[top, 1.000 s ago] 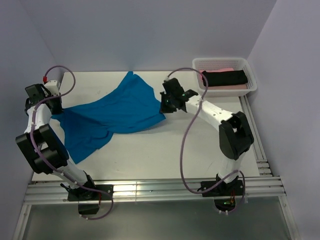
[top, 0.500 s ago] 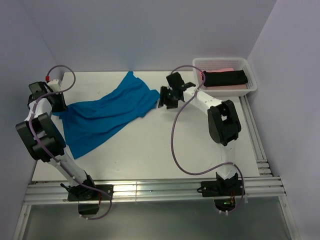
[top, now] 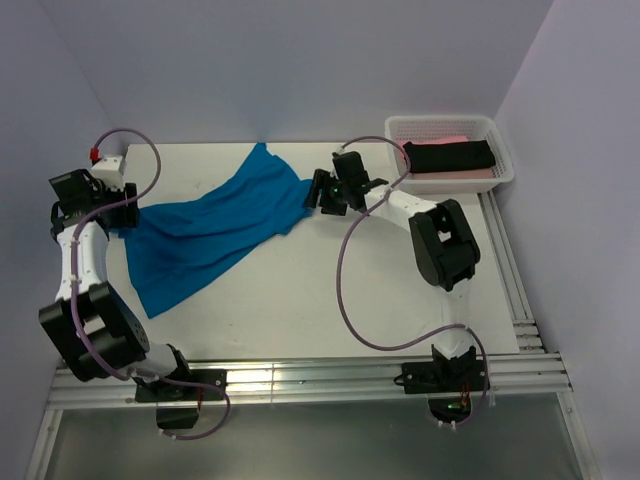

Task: Roll the t-shirts
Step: Flatten the tshirt

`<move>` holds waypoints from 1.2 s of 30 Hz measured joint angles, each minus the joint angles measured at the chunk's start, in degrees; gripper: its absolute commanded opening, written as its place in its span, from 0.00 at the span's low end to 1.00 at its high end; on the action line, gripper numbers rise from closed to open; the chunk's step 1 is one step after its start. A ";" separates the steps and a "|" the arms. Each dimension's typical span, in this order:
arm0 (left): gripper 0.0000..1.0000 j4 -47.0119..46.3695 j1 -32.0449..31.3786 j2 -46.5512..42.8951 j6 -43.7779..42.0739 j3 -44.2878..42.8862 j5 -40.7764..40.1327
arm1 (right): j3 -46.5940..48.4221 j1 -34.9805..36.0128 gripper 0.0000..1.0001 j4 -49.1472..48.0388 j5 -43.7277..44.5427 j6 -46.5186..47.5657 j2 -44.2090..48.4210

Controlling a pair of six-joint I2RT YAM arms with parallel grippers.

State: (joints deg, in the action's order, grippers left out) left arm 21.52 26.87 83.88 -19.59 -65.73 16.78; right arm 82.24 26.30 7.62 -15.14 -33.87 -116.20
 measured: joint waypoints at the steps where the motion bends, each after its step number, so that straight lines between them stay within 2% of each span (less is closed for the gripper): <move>1: 0.65 0.50 -0.20 -2.08 -0.79 1.01 0.72 | 1.99 -0.04 0.84 -0.07 0.22 -0.37 -1.64; 4: 0.65 2.40 -0.79 -7.04 -3.58 4.28 4.28 | 7.61 -0.24 0.85 -1.29 1.20 -1.68 -6.71; 6: 0.65 3.43 -1.29 -8.44 -5.05 6.71 6.29 | 9.62 -0.55 0.82 -2.03 1.62 -2.82 -9.09; 9: 0.64 4.46 -2.43 -8.61 -6.21 10.62 7.63 | 13.38 -1.29 0.65 -1.84 2.19 -4.50 -12.72; 10: 0.64 4.81 -2.86 -8.44 -6.27 11.58 7.80 | 15.28 -1.55 0.42 -1.44 2.38 -5.11 -14.08; 13: 0.64 6.54 -4.17 -7.69 -6.27 13.07 8.50 | 17.88 -1.97 0.00 -1.84 2.75 -6.60 -16.31; 19: 0.64 6.67 -5.27 -7.34 -6.08 13.07 9.25 | 12.22 -1.79 0.00 0.11 6.58 -8.22 -12.52; 22: 0.64 6.71 -6.54 -7.45 -5.99 13.07 9.31 | 5.75 -0.61 0.00 5.49 7.78 -8.28 -6.51; 24: 0.64 6.69 -8.02 -7.69 -5.84 13.14 9.35 | 4.63 1.33 0.00 11.37 8.81 -8.44 -3.21; 29: 0.64 6.38 -13.97 -8.70 -4.26 14.12 9.51 | 11.10 9.70 0.02 23.52 9.62 -8.48 -0.76; 33: 0.65 5.66 -20.26 -8.61 -2.64 14.08 9.31 | 13.86 14.10 0.11 23.65 8.41 -9.11 0.74; 36: 0.70 5.20 -24.81 -8.22 -1.73 13.75 9.97 | 13.88 13.53 0.08 22.27 7.02 -10.51 2.25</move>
State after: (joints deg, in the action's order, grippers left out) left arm 26.72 2.07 75.66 -21.32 -51.99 26.74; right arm 96.12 39.83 29.89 -8.12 -44.38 -113.95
